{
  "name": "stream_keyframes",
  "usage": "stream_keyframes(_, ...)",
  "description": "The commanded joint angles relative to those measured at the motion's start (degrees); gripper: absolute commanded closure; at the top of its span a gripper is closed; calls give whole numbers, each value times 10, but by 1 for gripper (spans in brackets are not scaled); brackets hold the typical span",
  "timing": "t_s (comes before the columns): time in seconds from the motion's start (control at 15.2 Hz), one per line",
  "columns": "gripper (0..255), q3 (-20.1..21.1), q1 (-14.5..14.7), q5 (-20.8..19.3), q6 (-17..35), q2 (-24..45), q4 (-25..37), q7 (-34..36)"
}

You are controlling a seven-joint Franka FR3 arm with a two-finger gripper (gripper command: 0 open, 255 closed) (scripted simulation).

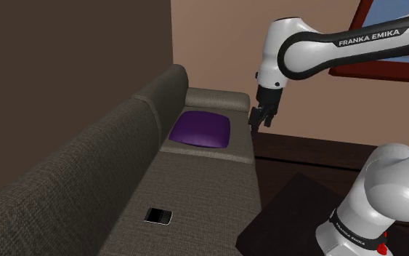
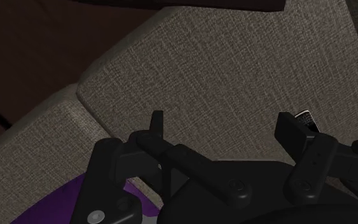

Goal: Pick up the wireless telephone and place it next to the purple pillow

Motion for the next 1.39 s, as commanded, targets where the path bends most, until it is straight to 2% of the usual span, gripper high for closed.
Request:
stream_keyframes(0.0,0,11,9,5,37,28,-5,2)
stream_keyframes(0.4,0,48,33,16,144,133,-2,16)
stream_keyframes(0.73,0,78,49,11,225,232,21,34)
stream_keyframes(0.99,0,100,61,-9,280,316,51,55)
stream_keyframes(1.32,0,115,80,-52,336,424,104,91)
